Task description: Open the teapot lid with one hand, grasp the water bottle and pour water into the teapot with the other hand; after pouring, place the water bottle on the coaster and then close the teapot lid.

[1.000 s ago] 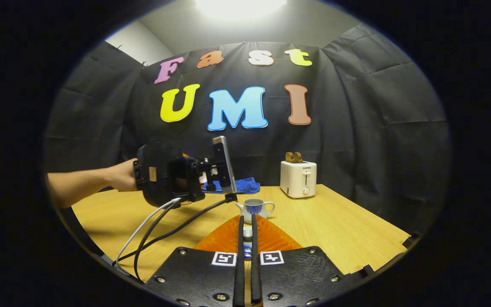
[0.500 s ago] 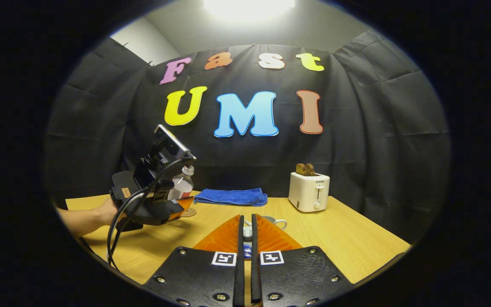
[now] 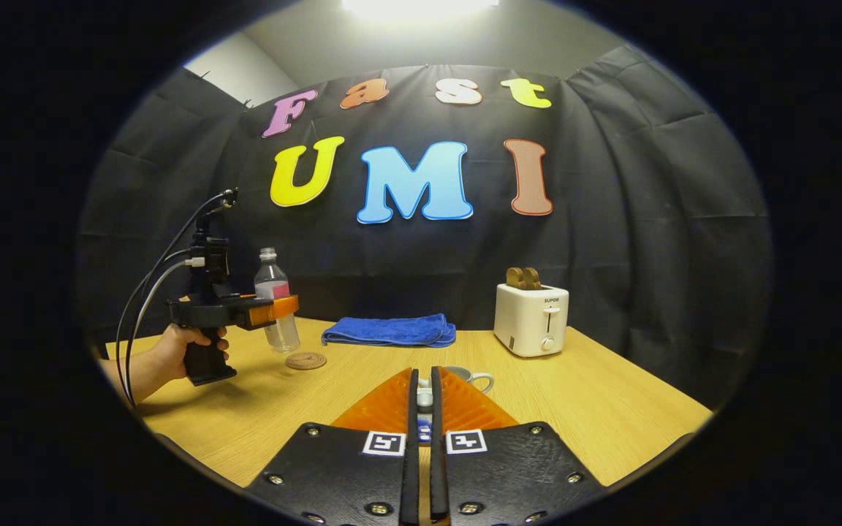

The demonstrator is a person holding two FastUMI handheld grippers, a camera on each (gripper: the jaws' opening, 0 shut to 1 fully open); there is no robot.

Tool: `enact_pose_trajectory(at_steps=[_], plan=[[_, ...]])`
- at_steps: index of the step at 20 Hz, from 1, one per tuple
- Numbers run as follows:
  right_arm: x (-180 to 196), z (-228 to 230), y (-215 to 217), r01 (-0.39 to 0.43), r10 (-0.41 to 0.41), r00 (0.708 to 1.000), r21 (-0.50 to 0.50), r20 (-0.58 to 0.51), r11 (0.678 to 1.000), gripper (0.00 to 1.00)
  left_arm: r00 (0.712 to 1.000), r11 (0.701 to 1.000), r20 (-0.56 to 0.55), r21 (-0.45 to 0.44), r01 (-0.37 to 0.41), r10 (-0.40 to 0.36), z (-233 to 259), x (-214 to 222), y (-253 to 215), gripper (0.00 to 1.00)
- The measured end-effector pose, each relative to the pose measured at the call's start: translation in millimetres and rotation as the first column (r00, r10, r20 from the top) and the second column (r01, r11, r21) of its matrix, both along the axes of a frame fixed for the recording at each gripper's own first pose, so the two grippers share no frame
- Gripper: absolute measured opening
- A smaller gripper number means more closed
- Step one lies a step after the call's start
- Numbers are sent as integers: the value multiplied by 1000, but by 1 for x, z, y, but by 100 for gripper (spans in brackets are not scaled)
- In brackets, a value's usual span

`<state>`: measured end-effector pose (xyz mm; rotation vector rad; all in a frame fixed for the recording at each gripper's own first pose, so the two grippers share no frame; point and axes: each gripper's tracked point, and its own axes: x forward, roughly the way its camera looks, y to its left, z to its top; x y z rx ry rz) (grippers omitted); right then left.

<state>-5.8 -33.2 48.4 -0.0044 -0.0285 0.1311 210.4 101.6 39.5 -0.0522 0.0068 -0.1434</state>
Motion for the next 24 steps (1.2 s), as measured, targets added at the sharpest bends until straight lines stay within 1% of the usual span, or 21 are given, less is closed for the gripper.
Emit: enact_pose_trajectory(at_steps=[2, 5, 9, 11, 13, 15, 17, 18, 20, 22, 24], plan=[[4, -3, -4, 5, -5, 1000, 5, -10, 1000, 6, 1000, 1000, -2, -7, 20, -20, -12, 16, -3, 85], [7, -6, -13, 26, -26, 1000, -5, -14, 1000, 6, 999, 1000, -50, 4, 3, -2, -38, 41, 4, 86], [12, -9, -17, 34, -34, 999, 2, -29, 999, 6, 998, 1000, -56, 9, -3, 3, -47, 59, 0, 86], [14, -10, -18, 36, -36, 999, 0, -29, 999, 6, 999, 1000, -53, 29, -1, 3, -48, 64, -2, 85], [15, -10, -19, 37, -37, 999, 3, -30, 999, 6, 998, 1000, -63, 25, 7, -5, -53, 65, -5, 85], [15, -10, -19, 38, -37, 999, 6, -32, 999, 6, 997, 1000, -76, 25, -6, 8, -60, 66, -2, 86], [16, -10, -19, 38, -38, 999, 6, -32, 999, 6, 997, 1000, -72, 1, -15, 15, -59, 66, 1, 86], [15, -10, -19, 38, -38, 999, 6, -33, 999, 6, 997, 1000, -74, -13, -6, 5, -60, 65, -2, 86], [15, -9, -19, 38, -38, 999, 3, -31, 999, 6, 997, 1000, -77, -2, -5, 4, -61, 65, -3, 85], [15, -10, -17, 34, -34, 999, 5, -32, 999, 6, 997, 1000, -82, 17, -7, 9, -61, 64, -5, 87], [15, -10, -16, 29, -29, 999, 7, -37, 1000, 6, 996, 999, -85, 36, -28, 31, -62, 63, -1, 90]])
